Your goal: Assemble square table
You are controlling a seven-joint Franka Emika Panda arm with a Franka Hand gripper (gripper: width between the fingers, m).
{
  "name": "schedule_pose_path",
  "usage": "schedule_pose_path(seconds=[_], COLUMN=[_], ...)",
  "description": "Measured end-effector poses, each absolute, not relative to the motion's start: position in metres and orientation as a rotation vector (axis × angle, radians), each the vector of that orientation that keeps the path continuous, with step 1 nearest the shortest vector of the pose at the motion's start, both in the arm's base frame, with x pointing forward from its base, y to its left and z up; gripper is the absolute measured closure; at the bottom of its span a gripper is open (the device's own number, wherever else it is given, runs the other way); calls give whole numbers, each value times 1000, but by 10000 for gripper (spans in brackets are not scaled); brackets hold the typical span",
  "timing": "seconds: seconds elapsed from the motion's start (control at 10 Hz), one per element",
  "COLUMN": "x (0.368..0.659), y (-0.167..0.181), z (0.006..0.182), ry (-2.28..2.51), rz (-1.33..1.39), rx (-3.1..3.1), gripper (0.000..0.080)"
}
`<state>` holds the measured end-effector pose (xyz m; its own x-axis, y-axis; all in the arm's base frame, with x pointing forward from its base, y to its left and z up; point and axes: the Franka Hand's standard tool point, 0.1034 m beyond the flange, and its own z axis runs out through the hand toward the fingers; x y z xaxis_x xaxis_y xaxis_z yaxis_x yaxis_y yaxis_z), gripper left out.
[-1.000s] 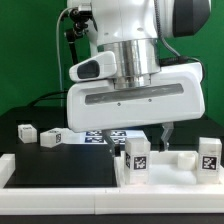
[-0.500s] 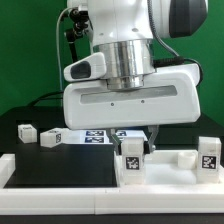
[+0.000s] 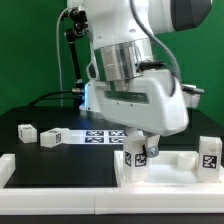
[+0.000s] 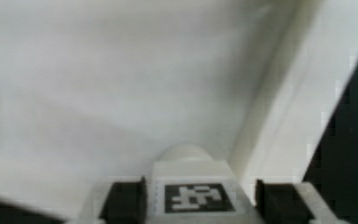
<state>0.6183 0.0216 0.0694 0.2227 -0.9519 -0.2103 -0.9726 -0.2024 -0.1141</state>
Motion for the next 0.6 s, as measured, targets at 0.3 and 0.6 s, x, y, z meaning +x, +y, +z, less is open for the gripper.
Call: schedule_pose_path(seconds=[0.3, 0.6], x=[619, 618], y=[22, 23], z=[70, 68], ry=[2037, 2079], rz=[180, 177], rx=[-2067, -2030], gripper=[507, 505])
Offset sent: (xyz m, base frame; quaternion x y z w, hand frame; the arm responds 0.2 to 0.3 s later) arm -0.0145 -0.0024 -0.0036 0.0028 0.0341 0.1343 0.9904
